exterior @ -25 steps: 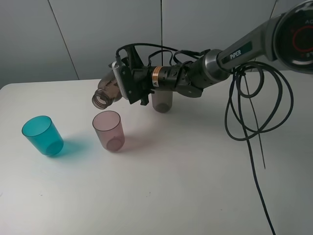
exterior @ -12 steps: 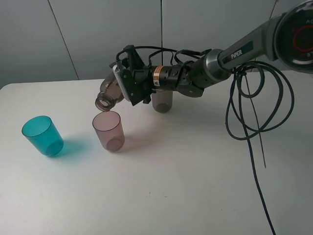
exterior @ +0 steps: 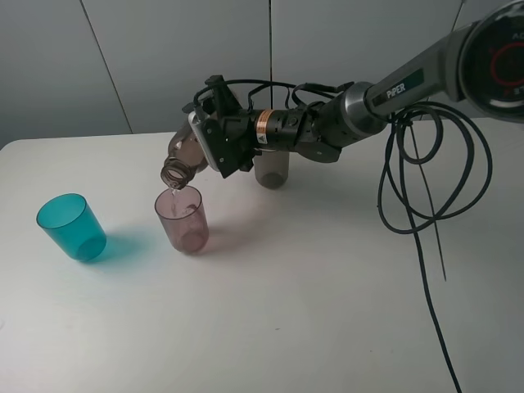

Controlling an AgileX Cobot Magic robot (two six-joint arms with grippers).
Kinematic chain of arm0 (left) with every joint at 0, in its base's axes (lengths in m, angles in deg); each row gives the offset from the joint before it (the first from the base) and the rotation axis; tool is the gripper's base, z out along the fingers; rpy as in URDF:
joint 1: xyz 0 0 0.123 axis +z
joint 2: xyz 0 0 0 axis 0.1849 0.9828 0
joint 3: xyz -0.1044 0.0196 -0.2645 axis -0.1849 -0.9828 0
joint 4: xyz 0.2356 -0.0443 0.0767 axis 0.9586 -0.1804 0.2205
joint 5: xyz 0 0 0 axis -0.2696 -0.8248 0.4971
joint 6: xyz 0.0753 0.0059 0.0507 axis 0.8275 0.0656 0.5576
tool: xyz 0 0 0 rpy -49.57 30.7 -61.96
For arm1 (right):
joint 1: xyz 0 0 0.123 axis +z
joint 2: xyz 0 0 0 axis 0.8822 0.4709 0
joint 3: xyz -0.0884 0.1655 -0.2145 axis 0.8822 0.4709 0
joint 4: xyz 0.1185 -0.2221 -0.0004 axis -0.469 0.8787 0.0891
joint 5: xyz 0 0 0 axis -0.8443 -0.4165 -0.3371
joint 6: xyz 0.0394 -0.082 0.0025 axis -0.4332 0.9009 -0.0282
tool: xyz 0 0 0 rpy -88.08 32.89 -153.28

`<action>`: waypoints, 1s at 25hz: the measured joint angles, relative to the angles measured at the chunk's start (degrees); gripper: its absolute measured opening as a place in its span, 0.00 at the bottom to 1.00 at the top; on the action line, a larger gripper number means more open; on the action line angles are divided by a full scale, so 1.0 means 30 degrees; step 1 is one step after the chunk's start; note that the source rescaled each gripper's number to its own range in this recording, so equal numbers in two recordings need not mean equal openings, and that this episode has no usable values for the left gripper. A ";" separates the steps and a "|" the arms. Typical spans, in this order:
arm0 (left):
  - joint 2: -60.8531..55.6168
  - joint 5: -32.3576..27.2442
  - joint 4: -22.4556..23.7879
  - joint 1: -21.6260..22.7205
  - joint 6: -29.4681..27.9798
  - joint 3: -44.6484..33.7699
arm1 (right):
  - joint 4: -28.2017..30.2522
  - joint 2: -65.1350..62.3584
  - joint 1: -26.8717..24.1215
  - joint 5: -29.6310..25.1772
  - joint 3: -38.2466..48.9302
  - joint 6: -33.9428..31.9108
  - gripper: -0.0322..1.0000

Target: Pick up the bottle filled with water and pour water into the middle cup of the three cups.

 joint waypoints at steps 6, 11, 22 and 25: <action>0.0000 0.0000 0.0000 0.0000 0.0033 0.0000 | -0.0572 0.0000 0.0000 0.0000 0.0000 0.0747 0.08; 0.0000 0.0000 0.0000 0.0000 0.0033 0.0000 | -0.0696 0.0000 0.0000 0.0075 0.0000 0.1386 0.08; 0.0000 0.0000 0.0000 0.0000 0.0033 0.0000 | -0.0918 0.0000 0.0000 0.0113 0.0000 0.2424 0.08; 0.0000 0.0000 0.0000 0.0000 0.0033 0.0000 | -0.0918 0.0000 0.0000 0.0113 0.0000 0.2705 0.08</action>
